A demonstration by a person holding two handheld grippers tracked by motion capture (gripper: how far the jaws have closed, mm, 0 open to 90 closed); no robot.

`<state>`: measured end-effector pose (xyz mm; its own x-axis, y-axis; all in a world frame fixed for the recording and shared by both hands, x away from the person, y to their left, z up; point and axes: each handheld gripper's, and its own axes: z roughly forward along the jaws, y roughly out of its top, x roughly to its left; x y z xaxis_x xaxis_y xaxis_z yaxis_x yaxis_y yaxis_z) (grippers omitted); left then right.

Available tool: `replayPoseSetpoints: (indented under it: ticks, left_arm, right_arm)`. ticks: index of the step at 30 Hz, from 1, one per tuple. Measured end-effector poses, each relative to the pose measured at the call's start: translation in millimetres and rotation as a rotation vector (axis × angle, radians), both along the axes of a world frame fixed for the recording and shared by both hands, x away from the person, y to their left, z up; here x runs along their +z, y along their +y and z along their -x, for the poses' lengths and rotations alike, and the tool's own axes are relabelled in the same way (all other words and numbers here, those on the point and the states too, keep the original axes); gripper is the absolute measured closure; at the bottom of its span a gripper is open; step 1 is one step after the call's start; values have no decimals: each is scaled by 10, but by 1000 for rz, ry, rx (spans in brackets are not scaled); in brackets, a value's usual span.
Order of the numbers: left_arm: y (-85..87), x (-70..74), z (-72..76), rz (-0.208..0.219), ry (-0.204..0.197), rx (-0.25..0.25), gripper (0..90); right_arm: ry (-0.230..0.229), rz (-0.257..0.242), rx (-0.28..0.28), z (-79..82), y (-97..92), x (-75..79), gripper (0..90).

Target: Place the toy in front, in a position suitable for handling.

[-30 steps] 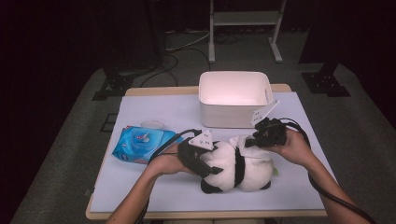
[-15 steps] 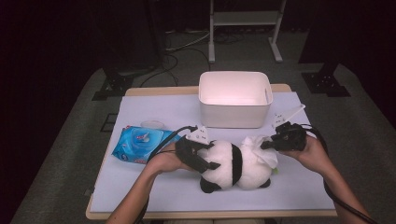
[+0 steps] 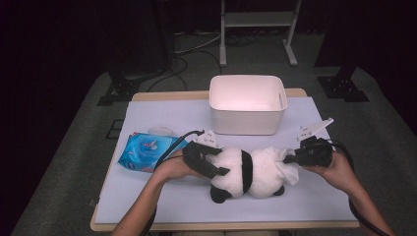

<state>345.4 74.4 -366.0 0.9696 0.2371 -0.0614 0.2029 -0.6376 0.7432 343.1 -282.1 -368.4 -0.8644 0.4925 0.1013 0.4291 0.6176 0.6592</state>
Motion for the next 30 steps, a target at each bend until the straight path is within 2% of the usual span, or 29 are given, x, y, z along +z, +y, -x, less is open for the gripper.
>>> replayPoseSetpoints:
  ticks: [17,30]
  left_arm:
    - [18,-6,-13,-6,5,5,289]
    - [-7,17,15,-12,-6,-8,282]
  right_arm:
    - [30,-4,-9,103,-108,-127,846]
    - [36,-3,10,281,-116,-169,845]
